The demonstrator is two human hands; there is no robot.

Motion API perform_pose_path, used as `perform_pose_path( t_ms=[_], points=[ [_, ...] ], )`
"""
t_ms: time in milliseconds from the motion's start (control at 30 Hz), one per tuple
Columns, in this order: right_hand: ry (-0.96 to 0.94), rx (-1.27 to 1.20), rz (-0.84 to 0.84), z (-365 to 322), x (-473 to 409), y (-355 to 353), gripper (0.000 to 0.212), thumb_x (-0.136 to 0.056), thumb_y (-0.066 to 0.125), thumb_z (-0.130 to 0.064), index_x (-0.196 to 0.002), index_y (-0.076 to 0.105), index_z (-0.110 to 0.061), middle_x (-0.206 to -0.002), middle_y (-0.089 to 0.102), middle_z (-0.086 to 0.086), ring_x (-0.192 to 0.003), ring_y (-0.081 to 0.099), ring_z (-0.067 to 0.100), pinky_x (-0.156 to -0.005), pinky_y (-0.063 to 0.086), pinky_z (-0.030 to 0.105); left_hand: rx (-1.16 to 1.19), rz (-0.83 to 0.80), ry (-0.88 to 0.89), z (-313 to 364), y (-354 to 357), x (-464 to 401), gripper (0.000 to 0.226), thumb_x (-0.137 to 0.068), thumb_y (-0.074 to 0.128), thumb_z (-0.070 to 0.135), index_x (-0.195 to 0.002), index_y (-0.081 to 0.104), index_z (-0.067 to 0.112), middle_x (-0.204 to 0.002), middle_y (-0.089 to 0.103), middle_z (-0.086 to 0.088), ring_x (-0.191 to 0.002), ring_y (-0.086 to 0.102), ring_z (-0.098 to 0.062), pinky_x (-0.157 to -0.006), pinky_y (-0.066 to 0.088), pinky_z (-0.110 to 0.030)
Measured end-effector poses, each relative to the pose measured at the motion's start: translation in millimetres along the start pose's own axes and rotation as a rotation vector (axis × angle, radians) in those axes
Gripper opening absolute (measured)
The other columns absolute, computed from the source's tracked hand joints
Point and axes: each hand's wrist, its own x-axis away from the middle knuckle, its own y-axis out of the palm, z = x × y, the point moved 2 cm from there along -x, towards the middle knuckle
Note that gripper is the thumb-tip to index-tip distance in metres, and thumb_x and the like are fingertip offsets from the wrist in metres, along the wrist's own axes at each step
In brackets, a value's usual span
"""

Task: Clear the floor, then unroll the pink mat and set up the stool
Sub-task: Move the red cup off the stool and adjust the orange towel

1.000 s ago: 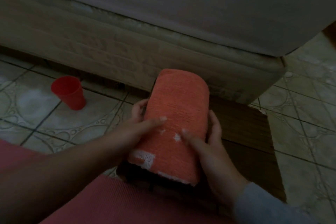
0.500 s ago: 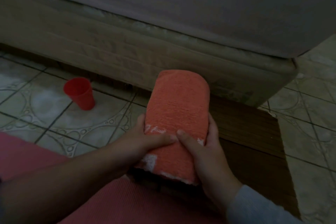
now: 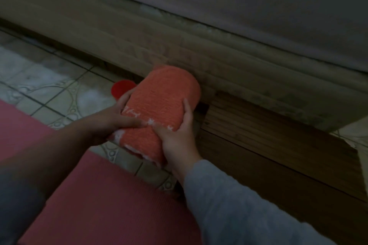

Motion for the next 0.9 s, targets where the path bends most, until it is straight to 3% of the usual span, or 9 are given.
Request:
perform_pose_path(
  t_ms=[167,267,400,500,600,700,833,900],
  points=[
    [0.221,0.095,0.046,15,-20,1,0.099,-0.076,0.074,-0.014,-0.138,0.011,-0.058,-0.142,0.036,0.003,-0.116,0.044,0.019,-0.106,0.039,0.047,-0.006,0.031,-0.032,-39,-2,-18,0.117,-0.038,0.088,0.029,-0.140,0.032,0.042,-0.133,0.054,-0.003,-0.114,0.060,-0.018,-0.085,0.052,-0.034],
    [0.373,0.080,0.093,23,-31,5,0.102,-0.079,0.070,-0.005,-0.141,0.006,-0.056,-0.143,0.034,0.008,-0.125,0.043,0.026,-0.107,0.038,0.049,0.018,0.025,-0.073,-58,-4,-26,0.115,-0.041,0.086,0.025,-0.141,0.031,0.038,-0.134,0.054,-0.007,-0.118,0.057,-0.024,-0.096,0.049,-0.045],
    [0.538,0.032,0.135,30,-42,8,0.085,-0.089,0.062,-0.015,-0.145,0.008,-0.048,-0.151,0.027,0.008,-0.135,0.035,0.027,-0.111,0.030,0.051,0.014,0.053,-0.105,-77,-7,-32,0.113,-0.041,0.087,0.024,-0.140,0.034,0.036,-0.131,0.057,-0.007,-0.116,0.059,-0.022,-0.093,0.050,-0.042],
    [0.551,0.299,0.058,44,-45,11,0.104,-0.084,0.069,-0.015,-0.147,-0.009,-0.040,-0.153,0.023,0.015,-0.137,0.033,0.032,-0.113,0.028,0.045,-0.012,0.063,-0.141,-90,-15,-32,0.110,-0.039,0.091,0.027,-0.136,0.039,0.033,-0.126,0.062,-0.005,-0.109,0.064,-0.018,-0.085,0.054,-0.036],
    [0.478,0.362,0.056,57,-45,12,0.093,-0.087,0.062,-0.009,-0.150,-0.004,-0.028,-0.155,0.018,0.021,-0.138,0.028,0.038,-0.112,0.029,0.046,-0.048,0.071,-0.146,-95,-26,-35,0.109,-0.046,0.088,0.022,-0.140,0.034,0.035,-0.128,0.060,-0.004,-0.112,0.062,-0.019,-0.090,0.052,-0.038],
    [0.456,0.369,0.053,62,-46,9,0.090,-0.086,0.059,-0.004,-0.150,0.000,-0.027,-0.153,0.020,0.023,-0.136,0.032,0.041,-0.110,0.034,0.049,-0.076,0.068,-0.152,-94,-28,-38,0.111,-0.046,0.087,0.026,-0.142,0.031,0.035,-0.129,0.059,-0.005,-0.113,0.061,-0.021,-0.094,0.051,-0.041],
    [0.490,0.381,0.029,65,-47,7,0.083,-0.088,0.054,-0.003,-0.150,0.003,-0.025,-0.153,0.022,0.022,-0.135,0.035,0.039,-0.107,0.038,0.049,-0.270,0.085,-0.130,-88,-30,-39,0.116,-0.049,0.088,0.034,-0.144,0.021,0.039,-0.134,0.050,0.004,-0.111,0.055,-0.008,-0.084,0.047,-0.024],
    [0.489,0.409,0.034,67,-47,8,0.083,-0.088,0.053,-0.003,-0.150,0.003,-0.026,-0.152,0.023,0.022,-0.134,0.036,0.039,-0.107,0.039,0.048,-0.358,0.092,-0.111,-89,-33,-39,0.119,-0.057,0.089,0.031,-0.147,0.012,0.039,-0.138,0.039,0.006,-0.118,0.048,-0.009,-0.091,0.041,-0.023]
  ],
)
